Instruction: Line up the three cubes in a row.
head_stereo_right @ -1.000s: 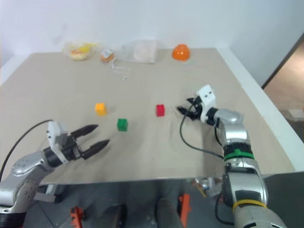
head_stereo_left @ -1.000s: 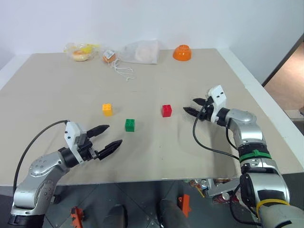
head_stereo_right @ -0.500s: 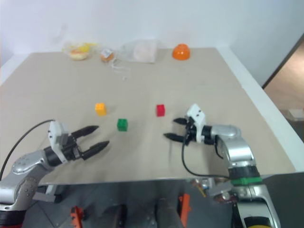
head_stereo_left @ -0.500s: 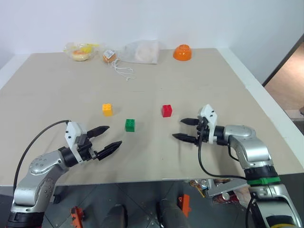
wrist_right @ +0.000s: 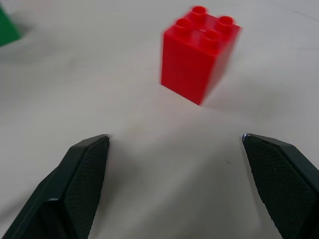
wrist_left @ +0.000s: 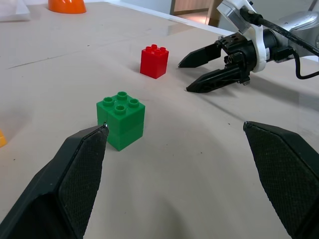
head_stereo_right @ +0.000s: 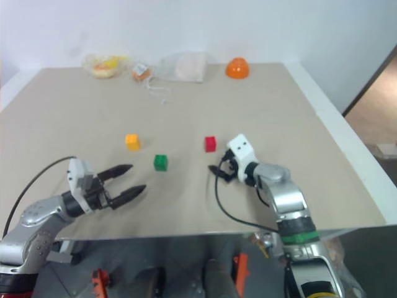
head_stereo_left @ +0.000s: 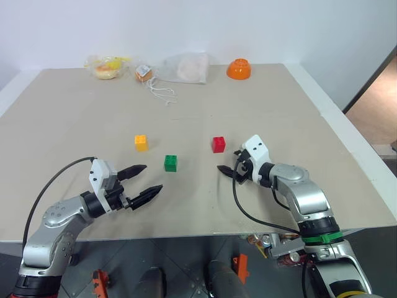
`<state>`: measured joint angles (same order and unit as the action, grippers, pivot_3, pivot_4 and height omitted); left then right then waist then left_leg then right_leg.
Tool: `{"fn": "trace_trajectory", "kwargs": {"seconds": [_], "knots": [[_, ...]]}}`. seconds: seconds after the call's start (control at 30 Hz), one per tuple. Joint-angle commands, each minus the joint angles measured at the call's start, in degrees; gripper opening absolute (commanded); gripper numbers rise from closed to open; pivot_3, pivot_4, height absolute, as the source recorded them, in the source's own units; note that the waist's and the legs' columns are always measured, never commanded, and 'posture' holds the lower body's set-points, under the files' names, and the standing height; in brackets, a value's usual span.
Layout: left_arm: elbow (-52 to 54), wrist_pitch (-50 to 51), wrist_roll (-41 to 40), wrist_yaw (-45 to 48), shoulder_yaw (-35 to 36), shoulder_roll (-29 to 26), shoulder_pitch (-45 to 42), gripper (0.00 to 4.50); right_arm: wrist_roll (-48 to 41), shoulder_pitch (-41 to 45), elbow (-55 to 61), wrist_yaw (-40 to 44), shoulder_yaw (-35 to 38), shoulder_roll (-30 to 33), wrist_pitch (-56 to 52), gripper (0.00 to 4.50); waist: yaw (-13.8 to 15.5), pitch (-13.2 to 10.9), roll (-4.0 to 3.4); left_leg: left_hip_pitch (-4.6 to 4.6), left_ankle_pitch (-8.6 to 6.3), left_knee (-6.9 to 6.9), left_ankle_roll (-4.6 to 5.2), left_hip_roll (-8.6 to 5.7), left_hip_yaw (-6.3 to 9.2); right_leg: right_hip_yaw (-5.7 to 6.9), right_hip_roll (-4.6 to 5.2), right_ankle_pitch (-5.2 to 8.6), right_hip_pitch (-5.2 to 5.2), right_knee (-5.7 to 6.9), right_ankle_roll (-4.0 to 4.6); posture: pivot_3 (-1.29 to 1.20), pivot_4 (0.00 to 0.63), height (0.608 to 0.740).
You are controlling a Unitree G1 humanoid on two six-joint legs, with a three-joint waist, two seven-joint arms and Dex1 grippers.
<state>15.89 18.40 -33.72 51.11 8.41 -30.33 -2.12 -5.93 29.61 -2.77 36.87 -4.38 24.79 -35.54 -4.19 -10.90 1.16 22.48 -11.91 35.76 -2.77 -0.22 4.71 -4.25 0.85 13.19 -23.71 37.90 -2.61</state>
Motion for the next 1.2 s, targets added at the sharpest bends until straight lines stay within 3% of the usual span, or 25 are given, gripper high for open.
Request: {"fn": "trace_trajectory", "kwargs": {"seconds": [0.03, 0.2, 0.7, 1.2], "knots": [[0.82, -1.71, 0.1, -0.21, 0.36, 0.46, -0.43, 4.5, -2.05, 0.34, 5.29, -4.07, 2.09, -2.66, -6.36, 4.44, -0.06, 0.0, 0.0, 0.0, 0.0, -0.02, 0.0, 0.01, 0.0, 0.0, -0.02, 0.0, -0.01, 0.0, 0.01, 0.0, 0.15, 0.74], [1.87, -4.87, 1.6, -1.3, -0.78, 2.52, -1.93, 4.5, -3.14, 0.24, 6.6, -8.23, 2.82, -6.53, -10.46, 4.44, -0.04, 0.03, 0.05, 0.0, 0.0, 0.0, 0.0, 0.02, 0.0, 0.0, -0.03, -0.02, -0.01, 0.0, 0.02, 0.0, 0.15, 0.74], [1.93, -6.52, 2.26, -3.56, -2.08, 5.19, -3.15, 4.5, -0.99, 4.46, 3.93, -16.0, 0.77, -12.69, -9.61, 4.44, -0.26, 0.07, 0.11, -0.02, 0.0, 0.01, 0.0, 0.15, -0.04, -0.02, -0.19, -0.1, -0.05, 0.01, 0.08, 0.0, 0.15, 0.74], [1.23, -7.66, 2.8, -4.11, -2.57, 6.11, -2.9, 4.5, 2.08, 9.83, -6.44, -19.24, 0.49, -13.49, -1.37, 4.44, -0.13, 0.07, 0.11, 0.22, 0.0, -0.03, 0.0, 0.11, -0.03, -0.03, -0.15, -0.07, -0.26, 0.0, 0.05, 0.0, 0.15, 0.74]]}}
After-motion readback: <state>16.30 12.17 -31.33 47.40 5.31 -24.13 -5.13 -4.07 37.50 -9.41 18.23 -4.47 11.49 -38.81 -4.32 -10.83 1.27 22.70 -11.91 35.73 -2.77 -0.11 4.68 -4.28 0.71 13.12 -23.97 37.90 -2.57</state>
